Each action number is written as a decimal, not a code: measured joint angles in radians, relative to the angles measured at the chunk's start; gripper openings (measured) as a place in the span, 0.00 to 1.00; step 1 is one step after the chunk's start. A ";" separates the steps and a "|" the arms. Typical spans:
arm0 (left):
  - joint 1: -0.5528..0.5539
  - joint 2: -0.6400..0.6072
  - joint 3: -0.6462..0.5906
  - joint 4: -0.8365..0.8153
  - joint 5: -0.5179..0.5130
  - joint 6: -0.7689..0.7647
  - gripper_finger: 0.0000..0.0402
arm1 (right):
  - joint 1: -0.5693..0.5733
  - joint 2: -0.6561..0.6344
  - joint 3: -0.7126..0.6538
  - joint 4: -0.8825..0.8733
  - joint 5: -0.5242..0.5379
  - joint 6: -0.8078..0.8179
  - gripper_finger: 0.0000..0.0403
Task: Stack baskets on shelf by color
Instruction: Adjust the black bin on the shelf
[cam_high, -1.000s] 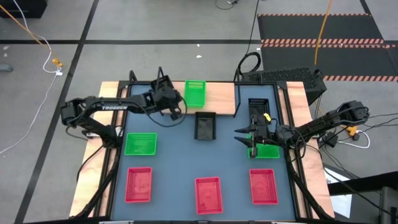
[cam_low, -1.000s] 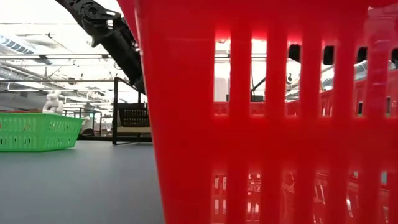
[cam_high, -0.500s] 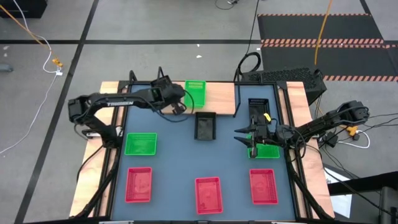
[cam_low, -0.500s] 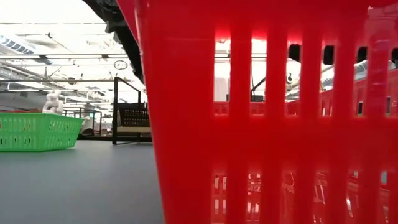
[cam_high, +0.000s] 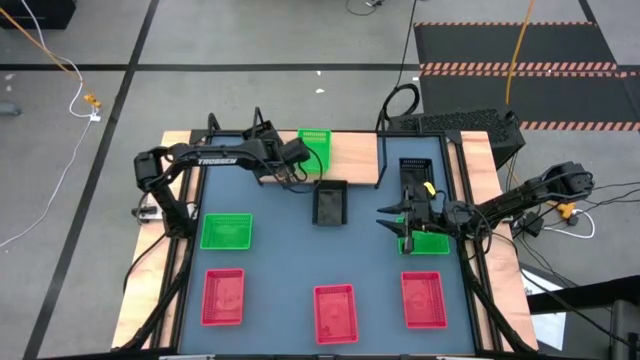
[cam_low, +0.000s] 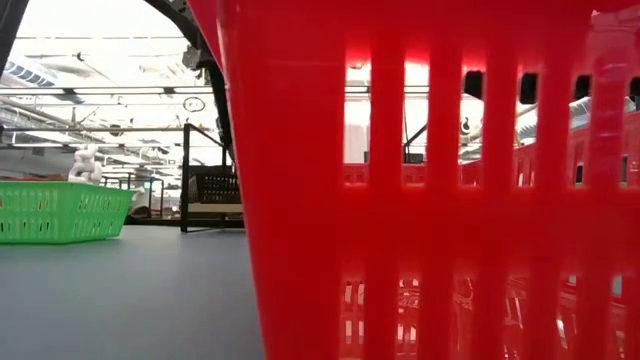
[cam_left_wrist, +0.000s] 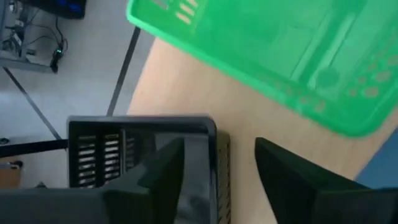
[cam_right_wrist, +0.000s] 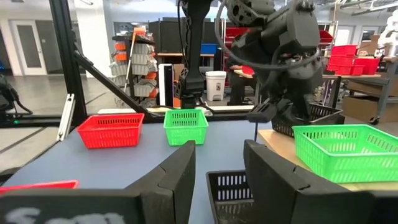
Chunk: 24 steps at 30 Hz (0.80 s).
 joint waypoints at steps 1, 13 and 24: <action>0.004 0.001 0.000 0.002 0.001 -0.009 0.52 | 0.000 0.000 0.000 -0.002 0.000 0.000 0.32; 0.078 -0.003 0.000 -0.052 0.100 -0.028 0.40 | 0.000 0.000 0.000 -0.005 0.001 0.018 0.32; 0.044 -0.003 -0.001 -0.053 0.202 0.162 0.02 | 0.000 0.000 0.000 0.002 0.005 0.027 0.32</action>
